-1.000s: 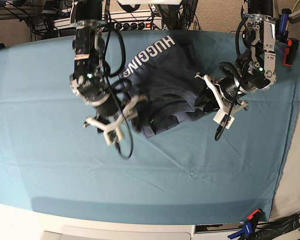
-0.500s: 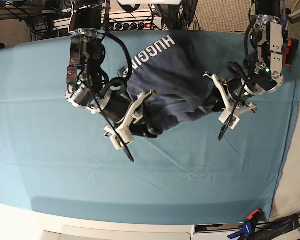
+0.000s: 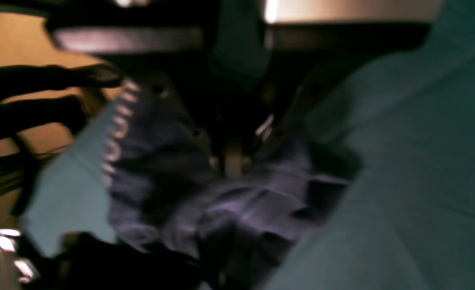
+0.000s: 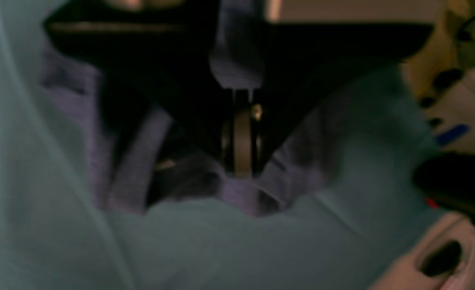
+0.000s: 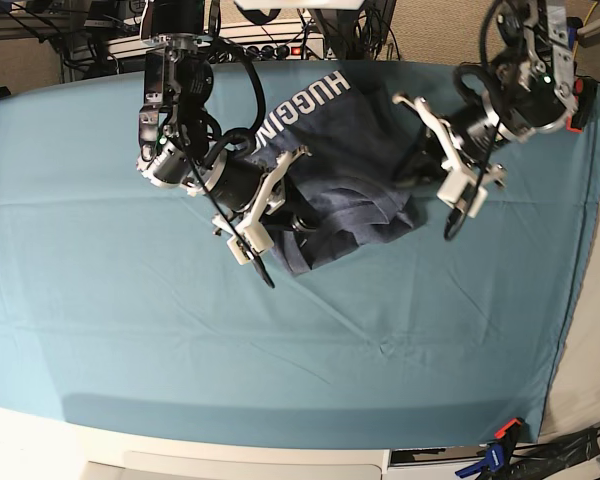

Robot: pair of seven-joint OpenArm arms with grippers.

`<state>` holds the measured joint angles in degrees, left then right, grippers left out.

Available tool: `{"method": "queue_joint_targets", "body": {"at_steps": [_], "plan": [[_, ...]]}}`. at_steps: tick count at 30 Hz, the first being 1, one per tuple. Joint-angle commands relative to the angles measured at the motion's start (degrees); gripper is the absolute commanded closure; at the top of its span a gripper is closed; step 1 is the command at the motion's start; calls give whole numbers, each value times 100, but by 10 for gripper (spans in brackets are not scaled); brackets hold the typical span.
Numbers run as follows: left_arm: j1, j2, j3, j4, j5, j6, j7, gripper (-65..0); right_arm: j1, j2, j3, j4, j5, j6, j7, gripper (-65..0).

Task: Fold the T-shirt properly
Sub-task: 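Press and square the bundle edges with both grippers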

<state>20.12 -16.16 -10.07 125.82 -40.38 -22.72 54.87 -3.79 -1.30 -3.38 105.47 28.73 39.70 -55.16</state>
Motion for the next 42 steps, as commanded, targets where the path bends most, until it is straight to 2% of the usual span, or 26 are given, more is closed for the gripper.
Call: {"method": "queue_joint_targets", "body": {"at_steps": [1, 6, 13, 15, 17, 27, 37, 42], "plan": [[9, 33, -20, 79, -103, -13, -133, 0, 94, -28, 7, 101, -24, -15, 297, 0], [118, 111, -20, 72, -101, -31, -131, 0, 98, -28, 7, 101, -728, -229, 688, 0], [118, 175, -20, 72, -79, -52, -133, 0, 127, -28, 4, 74, -909, -229, 857, 0], [118, 205, -20, 72, -79, -94, -133, 0, 179, -31, 4, -39, -977, -361, 859, 0], [118, 203, -20, 72, -79, -94, -133, 0, 258, -33, 4, -275, -1025, -481, 931, 0], [116, 203, -20, 72, -81, -94, -131, 0, 868, -28, 4, -1633, -1386, -479, 1329, 0], [114, 201, -20, 72, -70, -98, -133, 0, 1316, -26, 7, -1823, -1425, -481, 1368, 0], [68, 138, -33, 72, 490, -129, -236, 0, 1644, 44, 11, -1670, -1421, -481, 1141, 0]]}}
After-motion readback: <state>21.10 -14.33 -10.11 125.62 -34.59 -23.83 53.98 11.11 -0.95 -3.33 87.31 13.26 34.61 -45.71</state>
